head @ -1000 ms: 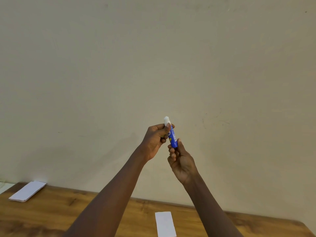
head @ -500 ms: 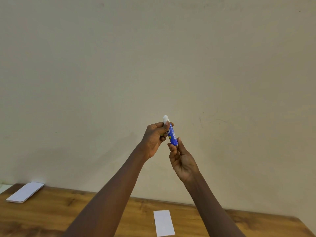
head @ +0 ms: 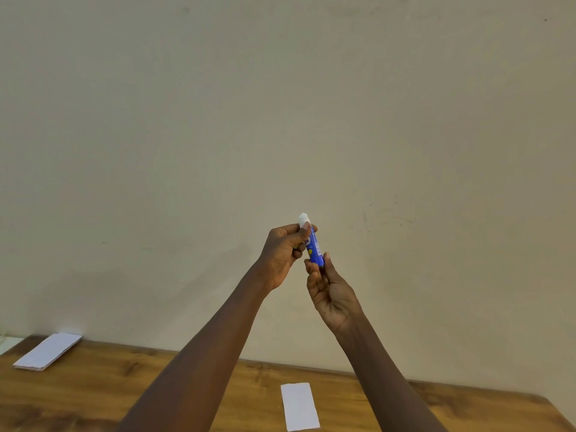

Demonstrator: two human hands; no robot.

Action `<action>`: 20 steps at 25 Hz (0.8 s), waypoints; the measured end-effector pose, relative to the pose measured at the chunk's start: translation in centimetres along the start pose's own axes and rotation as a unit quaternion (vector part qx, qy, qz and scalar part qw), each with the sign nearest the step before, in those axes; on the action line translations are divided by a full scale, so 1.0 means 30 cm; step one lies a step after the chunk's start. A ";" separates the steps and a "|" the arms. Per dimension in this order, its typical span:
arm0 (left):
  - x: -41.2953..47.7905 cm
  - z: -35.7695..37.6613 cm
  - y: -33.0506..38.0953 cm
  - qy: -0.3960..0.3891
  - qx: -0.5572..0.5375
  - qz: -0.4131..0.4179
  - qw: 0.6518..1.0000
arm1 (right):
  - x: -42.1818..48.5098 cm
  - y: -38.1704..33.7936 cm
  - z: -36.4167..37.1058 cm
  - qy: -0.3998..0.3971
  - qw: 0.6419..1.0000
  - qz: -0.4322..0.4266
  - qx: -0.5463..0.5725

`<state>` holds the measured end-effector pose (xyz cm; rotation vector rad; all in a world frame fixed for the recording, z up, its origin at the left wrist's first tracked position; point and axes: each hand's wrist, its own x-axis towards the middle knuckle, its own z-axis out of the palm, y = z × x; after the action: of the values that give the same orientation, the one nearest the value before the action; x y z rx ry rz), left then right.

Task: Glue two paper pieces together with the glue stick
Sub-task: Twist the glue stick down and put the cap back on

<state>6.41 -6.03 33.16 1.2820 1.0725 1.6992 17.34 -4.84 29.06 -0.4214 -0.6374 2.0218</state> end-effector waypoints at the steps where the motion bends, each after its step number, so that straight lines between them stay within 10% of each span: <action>1: -0.001 0.001 0.000 -0.002 -0.003 0.001 1.000 | 0.001 0.002 -0.001 -0.002 1.000 -0.013 0.009; 20: 0.002 0.004 -0.008 -0.003 0.035 0.003 0.999 | 0.003 0.027 -0.014 -0.005 0.997 -0.069 0.025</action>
<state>6.54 -5.85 32.99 1.3335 1.1346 1.6741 16.95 -4.98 28.23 -0.3288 -0.6043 1.9052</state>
